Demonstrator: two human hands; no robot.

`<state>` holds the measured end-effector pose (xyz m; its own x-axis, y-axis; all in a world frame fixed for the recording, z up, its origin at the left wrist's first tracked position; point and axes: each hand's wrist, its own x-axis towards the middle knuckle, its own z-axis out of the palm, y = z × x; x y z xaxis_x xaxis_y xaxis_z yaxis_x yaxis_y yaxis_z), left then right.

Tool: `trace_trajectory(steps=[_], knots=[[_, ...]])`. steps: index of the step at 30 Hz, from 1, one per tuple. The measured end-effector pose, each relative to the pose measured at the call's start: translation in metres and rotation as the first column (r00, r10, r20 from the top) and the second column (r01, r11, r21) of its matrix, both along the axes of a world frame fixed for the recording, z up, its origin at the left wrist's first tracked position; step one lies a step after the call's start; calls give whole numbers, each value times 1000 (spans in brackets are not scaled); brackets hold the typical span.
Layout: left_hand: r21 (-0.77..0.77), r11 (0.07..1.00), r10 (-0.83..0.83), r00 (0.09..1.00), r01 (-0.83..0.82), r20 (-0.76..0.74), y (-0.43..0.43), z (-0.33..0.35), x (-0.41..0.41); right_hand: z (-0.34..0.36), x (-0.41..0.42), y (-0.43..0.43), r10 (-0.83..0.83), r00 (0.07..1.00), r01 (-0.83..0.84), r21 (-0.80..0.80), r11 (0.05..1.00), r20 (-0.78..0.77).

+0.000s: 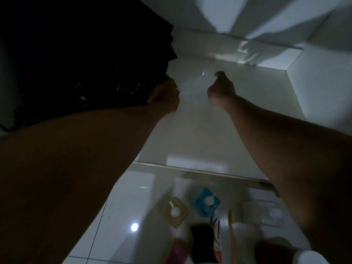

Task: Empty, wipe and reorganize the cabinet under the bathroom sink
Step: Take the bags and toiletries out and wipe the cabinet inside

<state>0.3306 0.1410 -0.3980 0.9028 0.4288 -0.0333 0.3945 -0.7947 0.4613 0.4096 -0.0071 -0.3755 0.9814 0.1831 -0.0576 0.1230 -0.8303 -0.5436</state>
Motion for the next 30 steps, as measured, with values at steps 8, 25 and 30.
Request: trace_trajectory(steps=[8, 25, 30], knots=[[-112, 994, -11, 999, 16, 49, -36, 25, -72, 31, -58, -68, -224, 966, 198, 189, 962, 129], [-268, 961, -53, 998, 64, 47, -139, 111, -342, 113, -358, -200, -212, 972, 188, 213, 959, 98], [-273, 962, -20, 1000, 16, -12, -162, 81, -393, 71, -426, -224, -241, 971, 238, 141, 961, 4]])
